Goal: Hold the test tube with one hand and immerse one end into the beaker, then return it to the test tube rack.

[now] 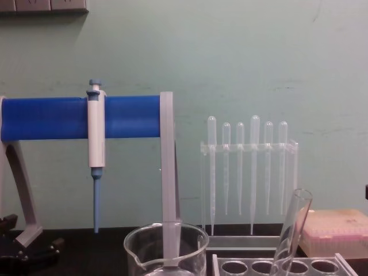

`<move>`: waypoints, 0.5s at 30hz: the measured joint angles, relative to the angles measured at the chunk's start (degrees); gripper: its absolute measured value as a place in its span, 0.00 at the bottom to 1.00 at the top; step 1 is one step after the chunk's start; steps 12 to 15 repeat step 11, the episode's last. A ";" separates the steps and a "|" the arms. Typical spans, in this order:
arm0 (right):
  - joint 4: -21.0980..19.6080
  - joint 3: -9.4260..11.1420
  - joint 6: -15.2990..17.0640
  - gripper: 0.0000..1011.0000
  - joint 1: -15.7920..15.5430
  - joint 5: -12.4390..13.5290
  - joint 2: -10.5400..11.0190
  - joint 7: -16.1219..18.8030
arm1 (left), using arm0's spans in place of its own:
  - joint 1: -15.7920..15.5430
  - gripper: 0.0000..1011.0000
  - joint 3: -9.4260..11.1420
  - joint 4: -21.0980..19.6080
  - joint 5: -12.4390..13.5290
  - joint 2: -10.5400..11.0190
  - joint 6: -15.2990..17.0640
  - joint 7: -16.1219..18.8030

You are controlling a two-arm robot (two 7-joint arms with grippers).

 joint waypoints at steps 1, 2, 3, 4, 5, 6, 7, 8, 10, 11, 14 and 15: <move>-0.01 0.00 0.00 0.99 0.00 0.00 0.00 0.00 | 0.00 0.99 0.00 0.00 0.00 0.00 0.00 0.00; -0.01 0.00 0.00 0.99 0.00 0.00 0.00 0.00 | 0.00 0.99 0.00 0.00 0.00 0.00 0.00 0.00; -0.01 0.00 0.00 0.99 0.00 0.00 0.00 0.00 | 0.00 0.99 0.00 0.00 0.00 0.00 0.00 0.00; -0.01 0.00 0.00 0.99 0.00 0.00 0.00 0.00 | 0.00 0.99 0.00 0.00 0.00 0.00 0.00 0.00; -0.02 0.00 0.00 0.99 0.00 0.00 0.00 0.00 | 0.00 0.99 0.00 0.00 0.00 0.00 0.00 0.00; -0.02 0.00 0.01 0.99 0.00 0.00 0.00 0.00 | 0.00 0.99 0.00 0.00 0.00 0.00 0.00 0.00; -0.02 0.00 0.01 0.99 -0.01 0.00 0.00 0.00 | 0.00 0.99 0.00 0.00 0.00 0.00 0.00 0.00; -0.02 0.00 0.01 0.99 0.00 0.00 0.00 0.00 | 0.00 0.99 0.00 0.00 0.00 0.00 0.00 0.00; -0.02 0.00 0.01 0.99 0.00 0.00 0.00 0.00 | 0.00 0.99 0.00 0.00 0.00 0.00 0.00 0.00; -0.02 0.00 0.02 0.99 0.00 0.00 0.00 0.01 | 0.00 0.99 0.00 0.00 0.00 0.00 0.00 0.00; -0.02 0.00 0.02 0.99 0.00 0.00 0.00 0.01 | 0.00 0.99 0.00 0.00 0.00 0.00 0.00 0.00; -0.02 0.00 0.02 0.99 0.00 0.00 0.00 0.01 | 0.00 0.99 0.00 0.00 0.00 0.00 0.00 0.00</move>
